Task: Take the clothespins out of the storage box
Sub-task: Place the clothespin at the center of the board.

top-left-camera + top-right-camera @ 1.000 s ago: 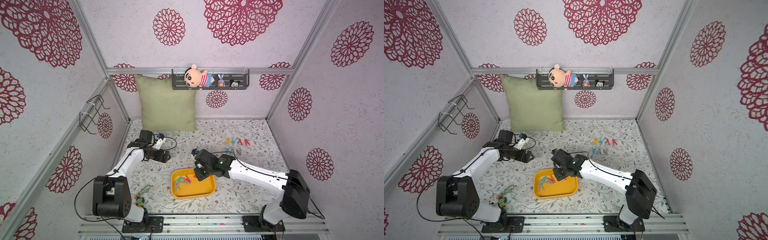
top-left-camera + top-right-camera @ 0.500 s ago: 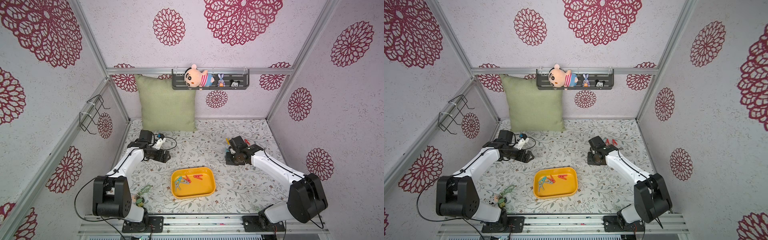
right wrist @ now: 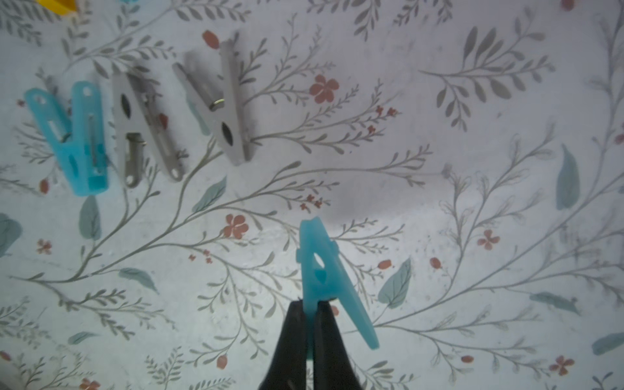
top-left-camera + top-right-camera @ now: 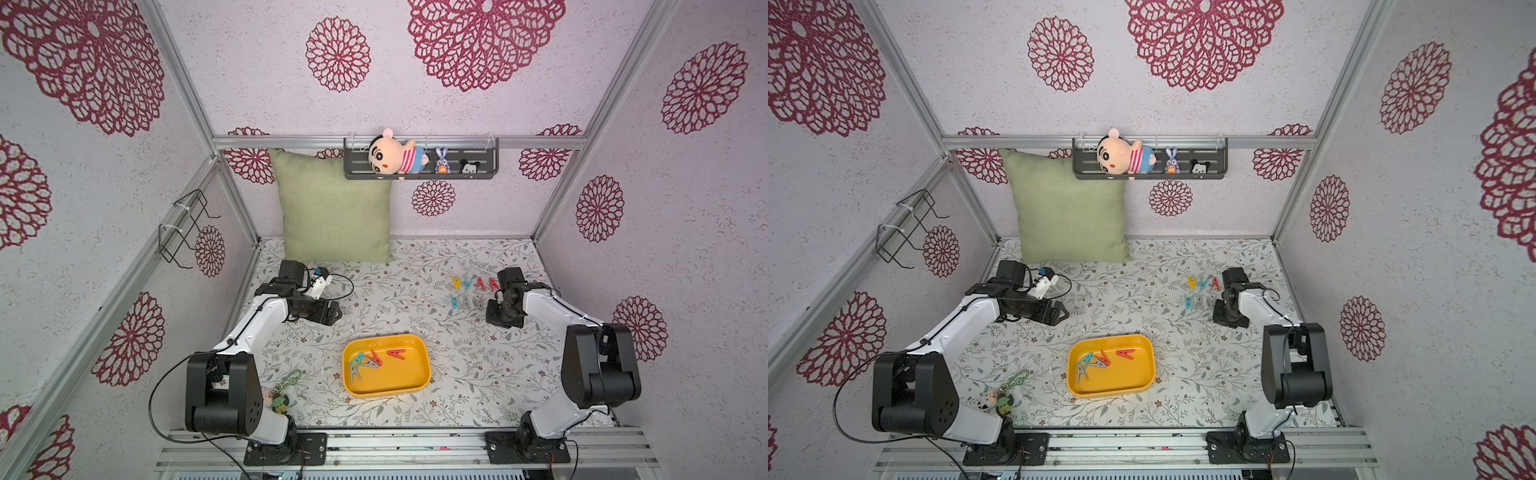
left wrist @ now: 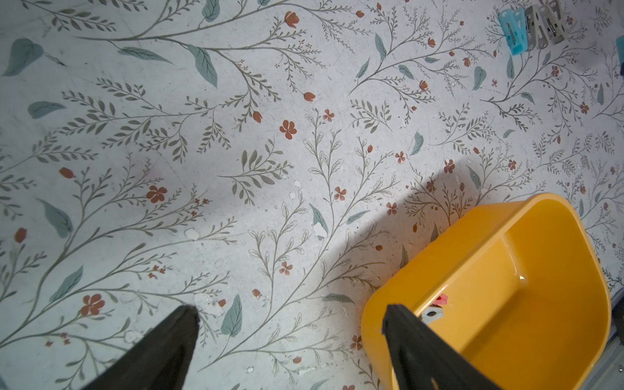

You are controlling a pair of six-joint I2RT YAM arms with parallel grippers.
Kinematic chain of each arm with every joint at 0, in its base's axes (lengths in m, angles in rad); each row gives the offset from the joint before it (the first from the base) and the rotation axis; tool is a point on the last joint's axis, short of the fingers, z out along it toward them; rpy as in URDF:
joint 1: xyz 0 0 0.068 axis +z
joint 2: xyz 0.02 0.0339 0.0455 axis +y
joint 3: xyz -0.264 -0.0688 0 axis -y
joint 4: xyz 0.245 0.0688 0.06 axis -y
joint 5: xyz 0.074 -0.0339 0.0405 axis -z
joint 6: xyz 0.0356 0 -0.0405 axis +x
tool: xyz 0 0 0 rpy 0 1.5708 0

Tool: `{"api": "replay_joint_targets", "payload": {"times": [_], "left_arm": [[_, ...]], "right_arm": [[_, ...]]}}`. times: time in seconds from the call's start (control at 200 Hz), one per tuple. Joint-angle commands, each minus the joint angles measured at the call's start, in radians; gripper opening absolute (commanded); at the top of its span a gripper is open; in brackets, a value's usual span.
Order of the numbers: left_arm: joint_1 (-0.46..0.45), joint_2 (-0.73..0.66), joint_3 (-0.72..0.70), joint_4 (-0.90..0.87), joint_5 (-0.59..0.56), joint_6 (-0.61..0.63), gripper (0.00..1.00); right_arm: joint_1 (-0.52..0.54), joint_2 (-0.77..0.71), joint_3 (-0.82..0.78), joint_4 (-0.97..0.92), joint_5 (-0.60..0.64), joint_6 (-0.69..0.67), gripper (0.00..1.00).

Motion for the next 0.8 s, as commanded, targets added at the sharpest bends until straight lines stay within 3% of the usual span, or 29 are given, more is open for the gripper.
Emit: {"api": "replay_joint_targets", "payload": {"times": [0.0,0.295,0.795], "left_arm": [[0.004,-0.019,0.004,0.003,0.021,-0.005,0.94],[0.004,-0.025,0.001,0.006,0.017,-0.006,0.94],[0.004,-0.019,0.000,0.009,0.014,-0.004,0.94]], "right_arm": [[-0.030,0.047,0.063,0.015,-0.013,-0.079,0.00],[-0.072,0.209,0.167,0.012,-0.032,-0.143,0.00],[-0.076,0.323,0.297,-0.018,-0.050,-0.183,0.00]]}}
